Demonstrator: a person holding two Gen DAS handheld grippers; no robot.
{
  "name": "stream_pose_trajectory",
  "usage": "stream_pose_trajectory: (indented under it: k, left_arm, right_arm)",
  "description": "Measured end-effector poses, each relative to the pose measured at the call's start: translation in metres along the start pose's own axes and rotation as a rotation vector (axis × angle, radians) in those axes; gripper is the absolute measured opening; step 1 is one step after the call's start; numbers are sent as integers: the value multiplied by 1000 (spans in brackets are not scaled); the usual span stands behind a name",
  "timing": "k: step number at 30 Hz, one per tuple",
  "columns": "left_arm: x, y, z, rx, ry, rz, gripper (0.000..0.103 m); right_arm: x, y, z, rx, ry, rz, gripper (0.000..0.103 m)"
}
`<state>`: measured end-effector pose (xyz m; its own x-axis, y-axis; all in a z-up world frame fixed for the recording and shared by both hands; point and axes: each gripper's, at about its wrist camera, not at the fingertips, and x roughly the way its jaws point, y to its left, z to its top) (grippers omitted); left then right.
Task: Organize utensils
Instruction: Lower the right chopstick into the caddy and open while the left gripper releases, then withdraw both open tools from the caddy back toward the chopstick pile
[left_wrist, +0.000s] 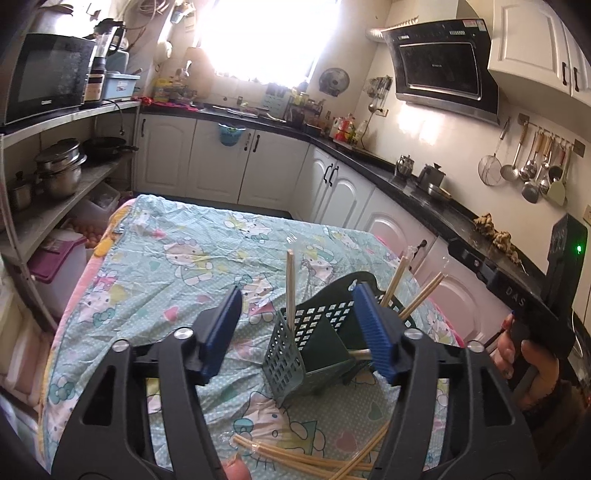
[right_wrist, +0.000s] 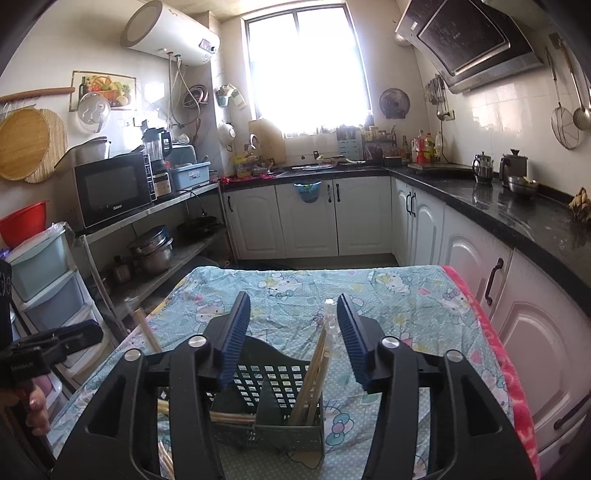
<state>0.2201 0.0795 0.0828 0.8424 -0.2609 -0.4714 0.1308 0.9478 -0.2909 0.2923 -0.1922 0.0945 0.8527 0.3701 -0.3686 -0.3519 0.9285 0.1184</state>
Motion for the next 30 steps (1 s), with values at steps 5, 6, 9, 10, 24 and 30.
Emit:
stream_pose_trajectory:
  k: [5, 6, 9, 10, 24, 30]
  left_arm:
    - [-13, 4, 1, -21, -20, 16, 70]
    - [-15, 5, 1, -24, -22, 18, 73]
    - [-22, 7, 0, -38, -33, 25, 84]
    - [-25, 8, 0, -41, -38, 27, 86]
    - [-55, 8, -8, -45, -83, 35, 93]
    - [-57, 8, -13, -48, -81, 36, 93]
  right_arm:
    - [-11, 3, 0, -23, -11, 2, 60]
    - [-13, 3, 0, -27, -14, 1, 61]
    - [-21, 5, -1, -36, -20, 0, 64]
    - [-23, 6, -1, -39, -22, 0, 65]
    - [-51, 15, -8, -69, -41, 2, 73]
    - [-58, 20, -15, -89, -32, 5, 74]
